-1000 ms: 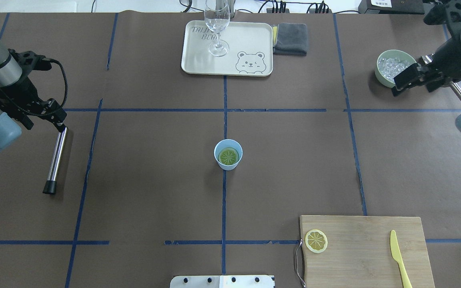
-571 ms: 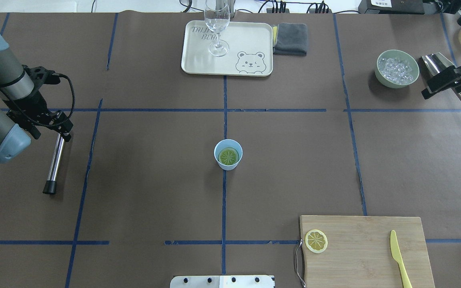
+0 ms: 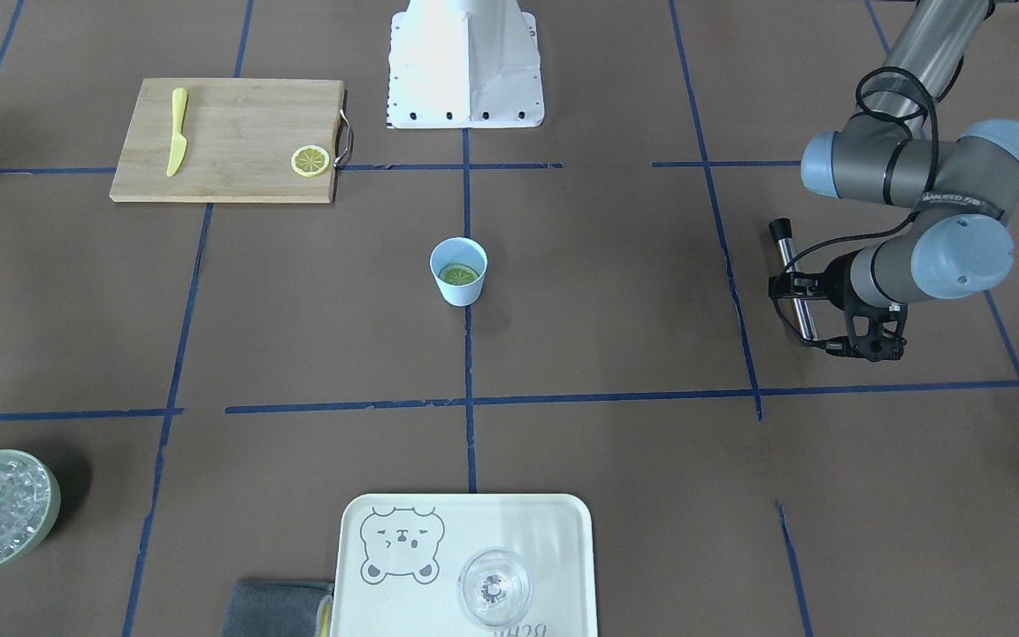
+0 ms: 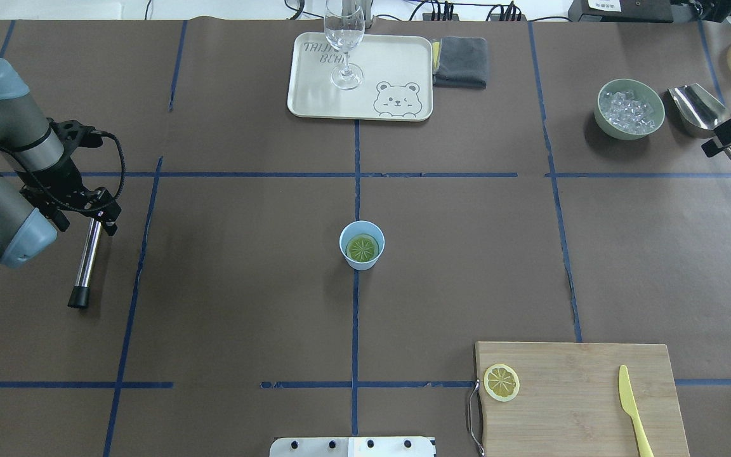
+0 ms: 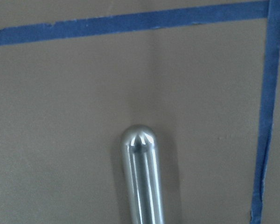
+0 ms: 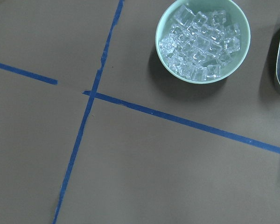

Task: Squeeze lemon into cup
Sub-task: 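Grasp the upright steel muddler with the left gripper and lift it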

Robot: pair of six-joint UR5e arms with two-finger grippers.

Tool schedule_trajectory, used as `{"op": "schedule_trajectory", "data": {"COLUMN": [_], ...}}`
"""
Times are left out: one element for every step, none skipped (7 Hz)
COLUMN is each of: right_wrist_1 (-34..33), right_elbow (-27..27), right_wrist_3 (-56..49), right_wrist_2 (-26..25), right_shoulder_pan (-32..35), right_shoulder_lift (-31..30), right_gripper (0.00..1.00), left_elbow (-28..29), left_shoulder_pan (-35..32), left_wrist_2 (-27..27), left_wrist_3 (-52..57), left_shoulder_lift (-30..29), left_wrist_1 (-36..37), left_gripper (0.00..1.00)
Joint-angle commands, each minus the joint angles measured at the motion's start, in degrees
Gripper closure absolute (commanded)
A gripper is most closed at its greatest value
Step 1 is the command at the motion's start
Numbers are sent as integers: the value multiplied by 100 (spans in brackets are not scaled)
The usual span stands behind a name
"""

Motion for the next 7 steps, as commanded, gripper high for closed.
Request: {"op": "schedule_trajectory", "data": {"right_wrist_1": [0,0,0,0,0,0,0], "right_elbow": [-15,-15,-15,-6,-6,-6,3], "right_wrist_3": [-11,-11,-11,-11,-11,-11,-11], "right_wrist_2": [7,7,7,7,7,7,7], "right_shoulder_pan": [9,9,9,9,18,27,27], "right_shoulder_lift": [-5,-14,-22,-22,-22,-22,-22], "right_gripper": [0,0,0,0,0,0,0], "left_elbow": [29,37,72,133,247,266,257], "left_shoulder_pan": [28,54,55,98,99,99,99], "left_wrist_2": [2,2,2,10,10,10,10], "left_wrist_3": [-85,-85,-85,-85,-85,-85,-85], "left_shoulder_lift": [-10,-10,-18,-19,-19,-19,-10], "left_wrist_1": [-9,-9,-9,-96,-270,-290,-290], "left_gripper": [0,0,0,0,0,0,4]}}
